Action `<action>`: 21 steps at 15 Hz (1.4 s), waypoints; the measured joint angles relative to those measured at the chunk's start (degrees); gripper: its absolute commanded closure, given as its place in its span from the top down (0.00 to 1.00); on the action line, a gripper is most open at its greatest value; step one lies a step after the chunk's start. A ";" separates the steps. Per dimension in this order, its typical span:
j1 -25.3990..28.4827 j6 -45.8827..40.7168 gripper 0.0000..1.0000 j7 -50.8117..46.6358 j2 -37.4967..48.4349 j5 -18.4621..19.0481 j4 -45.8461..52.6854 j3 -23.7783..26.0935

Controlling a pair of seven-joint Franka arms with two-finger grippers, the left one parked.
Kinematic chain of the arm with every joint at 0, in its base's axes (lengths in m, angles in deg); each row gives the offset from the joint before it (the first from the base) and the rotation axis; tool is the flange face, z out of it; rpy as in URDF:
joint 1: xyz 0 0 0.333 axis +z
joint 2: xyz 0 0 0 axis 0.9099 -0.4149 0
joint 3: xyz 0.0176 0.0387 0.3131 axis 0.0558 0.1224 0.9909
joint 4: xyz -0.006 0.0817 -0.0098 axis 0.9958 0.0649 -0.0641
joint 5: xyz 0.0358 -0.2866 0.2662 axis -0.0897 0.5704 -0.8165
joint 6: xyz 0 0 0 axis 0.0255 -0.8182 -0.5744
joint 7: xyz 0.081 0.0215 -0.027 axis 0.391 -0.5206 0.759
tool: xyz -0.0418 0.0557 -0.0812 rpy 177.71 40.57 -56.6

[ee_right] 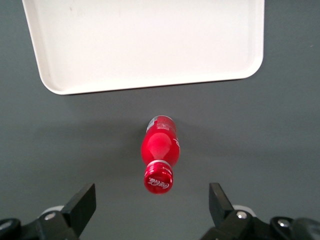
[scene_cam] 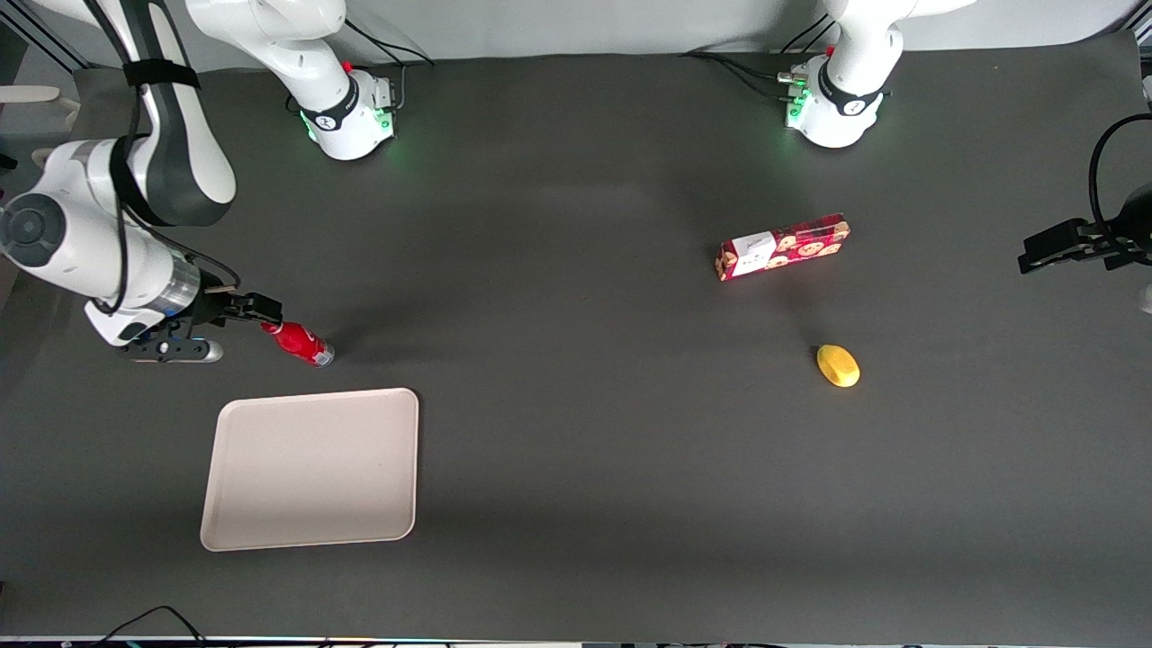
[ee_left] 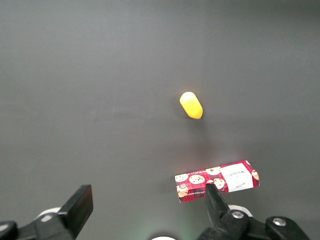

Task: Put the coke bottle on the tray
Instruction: 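Lower the open right gripper around the bottle's cap end and close it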

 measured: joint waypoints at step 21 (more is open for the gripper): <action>0.01 17.11 0.07 0.82 -1.21 0.61 -11.86 0.14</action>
